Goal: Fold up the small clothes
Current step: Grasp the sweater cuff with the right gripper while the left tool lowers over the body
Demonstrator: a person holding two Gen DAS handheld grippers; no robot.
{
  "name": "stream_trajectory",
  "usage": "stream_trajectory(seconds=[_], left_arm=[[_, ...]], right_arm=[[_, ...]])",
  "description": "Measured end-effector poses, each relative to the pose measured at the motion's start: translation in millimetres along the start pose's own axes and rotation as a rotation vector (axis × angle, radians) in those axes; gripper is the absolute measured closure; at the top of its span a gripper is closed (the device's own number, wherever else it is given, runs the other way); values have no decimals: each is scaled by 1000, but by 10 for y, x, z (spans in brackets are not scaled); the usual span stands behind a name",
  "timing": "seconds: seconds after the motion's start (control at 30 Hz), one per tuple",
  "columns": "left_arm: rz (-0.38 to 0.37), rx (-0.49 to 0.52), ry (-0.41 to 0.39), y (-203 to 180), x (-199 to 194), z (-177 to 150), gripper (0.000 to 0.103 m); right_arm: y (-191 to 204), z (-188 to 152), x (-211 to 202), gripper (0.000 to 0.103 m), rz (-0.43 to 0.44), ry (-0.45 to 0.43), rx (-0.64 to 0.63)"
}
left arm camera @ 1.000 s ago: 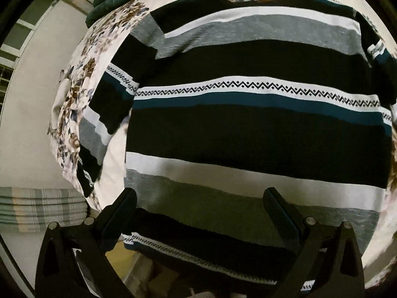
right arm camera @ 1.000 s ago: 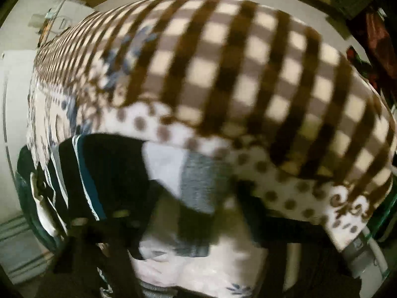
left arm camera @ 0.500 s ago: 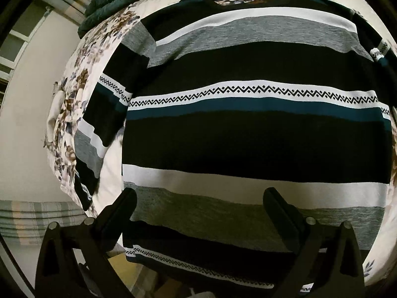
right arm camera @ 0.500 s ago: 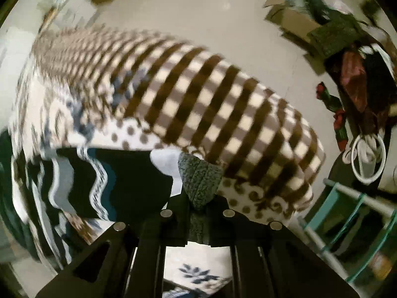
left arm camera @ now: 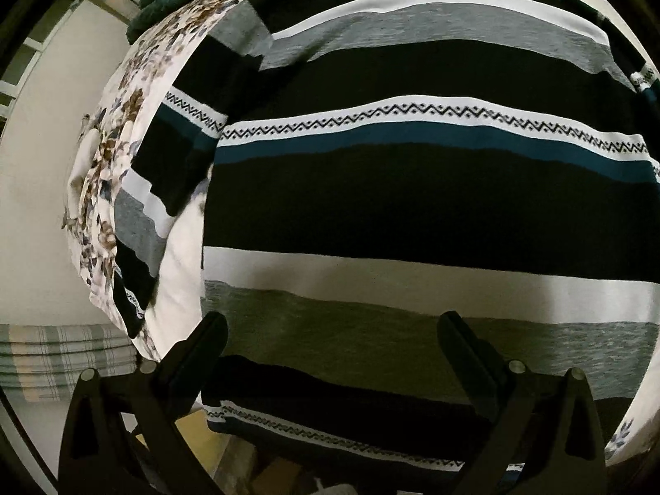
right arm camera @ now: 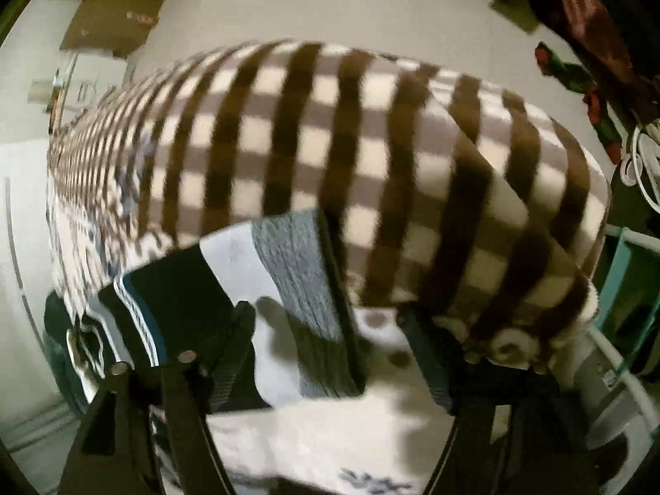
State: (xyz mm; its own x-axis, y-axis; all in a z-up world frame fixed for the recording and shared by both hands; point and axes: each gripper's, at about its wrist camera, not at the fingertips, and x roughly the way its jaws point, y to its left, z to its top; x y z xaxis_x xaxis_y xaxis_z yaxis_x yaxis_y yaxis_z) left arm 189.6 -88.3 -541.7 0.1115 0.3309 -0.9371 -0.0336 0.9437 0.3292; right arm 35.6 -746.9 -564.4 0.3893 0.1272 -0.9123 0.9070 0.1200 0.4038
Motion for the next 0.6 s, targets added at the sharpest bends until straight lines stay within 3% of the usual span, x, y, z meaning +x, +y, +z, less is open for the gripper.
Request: stream_trajectory(seconds=[0.03,0.1,0.17,0.23,0.37,0.47,0.6], left_arm=[[1,-2,0,14,9,-5,0],[3,-9,-1,47,27,-5,0],[-1,-22,1,94,40,12,0],[-8,-37,-1,146,30,31,0],[-21,-55,-16,257,7,57,0],[-23,-68,-25,359,17,62,0],[-21,-95,-23,520,67,50,0]], right_arm=[[50,-29,2,22,-4,-19,-19],[242,-104,20,39,13,-40,-92],[422,-155,122,76,-17,-12,-150],[548,-228,162,90,-46,-14,-176],[592,-272,-104,94,-118,-94,-155],[588,-234,-441,95,-113,-163,-129],[957,-226,-488,94,-153,-147,-224]])
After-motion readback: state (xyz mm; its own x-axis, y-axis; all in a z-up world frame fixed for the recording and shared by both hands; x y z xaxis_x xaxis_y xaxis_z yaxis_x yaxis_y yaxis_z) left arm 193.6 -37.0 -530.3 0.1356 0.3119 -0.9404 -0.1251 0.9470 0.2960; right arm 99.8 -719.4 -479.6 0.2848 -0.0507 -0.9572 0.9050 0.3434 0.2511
